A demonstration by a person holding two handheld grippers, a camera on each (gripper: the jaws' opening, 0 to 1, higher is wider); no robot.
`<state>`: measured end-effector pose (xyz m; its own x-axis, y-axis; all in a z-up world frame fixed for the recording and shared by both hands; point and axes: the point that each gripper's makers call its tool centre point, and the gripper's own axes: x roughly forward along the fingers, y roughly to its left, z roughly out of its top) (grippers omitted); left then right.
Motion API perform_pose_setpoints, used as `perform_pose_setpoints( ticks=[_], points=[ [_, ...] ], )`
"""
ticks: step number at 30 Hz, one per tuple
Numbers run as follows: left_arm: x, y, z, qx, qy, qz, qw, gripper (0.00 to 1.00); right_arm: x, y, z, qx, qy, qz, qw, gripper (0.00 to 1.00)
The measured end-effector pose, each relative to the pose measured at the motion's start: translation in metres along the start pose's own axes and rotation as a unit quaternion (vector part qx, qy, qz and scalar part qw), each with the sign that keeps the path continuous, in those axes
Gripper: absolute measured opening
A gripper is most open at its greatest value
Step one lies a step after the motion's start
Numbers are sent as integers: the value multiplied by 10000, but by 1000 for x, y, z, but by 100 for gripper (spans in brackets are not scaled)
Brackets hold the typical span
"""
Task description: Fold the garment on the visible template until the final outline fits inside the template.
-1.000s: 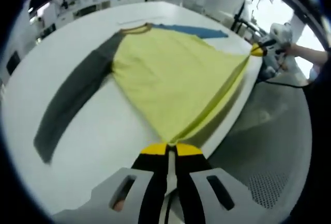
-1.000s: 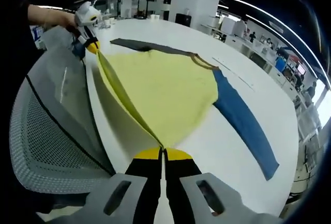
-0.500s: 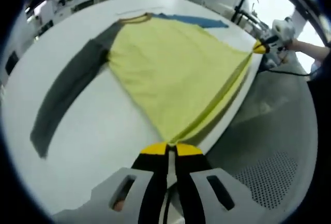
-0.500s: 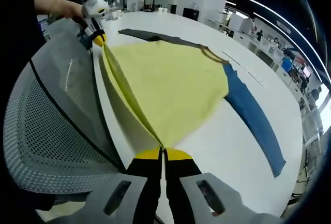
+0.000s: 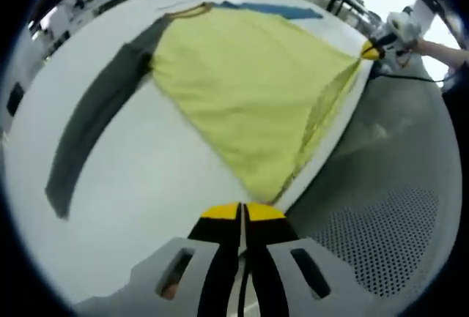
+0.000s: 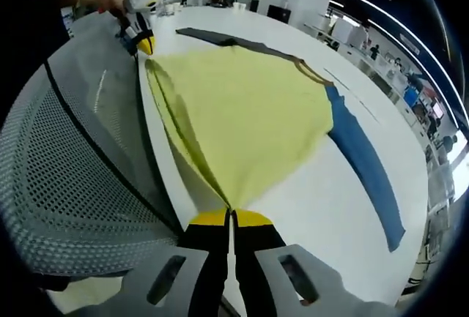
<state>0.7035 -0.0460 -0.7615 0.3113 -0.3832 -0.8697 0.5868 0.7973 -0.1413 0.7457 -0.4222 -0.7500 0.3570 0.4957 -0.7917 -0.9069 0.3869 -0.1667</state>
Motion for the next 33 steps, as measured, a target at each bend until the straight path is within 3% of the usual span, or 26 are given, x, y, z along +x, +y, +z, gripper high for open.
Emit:
perform_pose_setpoints(
  ticks=[3,10,14,20,22,25,33],
  points=[
    [-1,7,-7,42,56,37,10000,0,2,5,-3,-118,74,15,9999,2],
    [2,5,-11,10,67,-6,10000,0,7,13,-6,-388,193,57,9990,2],
    [2,5,-9,2,36,8,10000,0,8,17,-11,-788,363,106,9962,2],
    [-2,0,20,-138,-555,12,9984,0,11,23,-22,-1497,674,240,9861,1],
    [4,-6,20,-31,-454,-42,9990,0,11,30,-29,-1627,798,343,9828,1],
    [13,-12,11,210,-171,-55,9996,0,10,31,-27,-1554,739,308,9846,1],
    [24,-20,-3,212,58,-70,9997,0,3,20,-26,-1175,624,91,9911,1]
  ],
)
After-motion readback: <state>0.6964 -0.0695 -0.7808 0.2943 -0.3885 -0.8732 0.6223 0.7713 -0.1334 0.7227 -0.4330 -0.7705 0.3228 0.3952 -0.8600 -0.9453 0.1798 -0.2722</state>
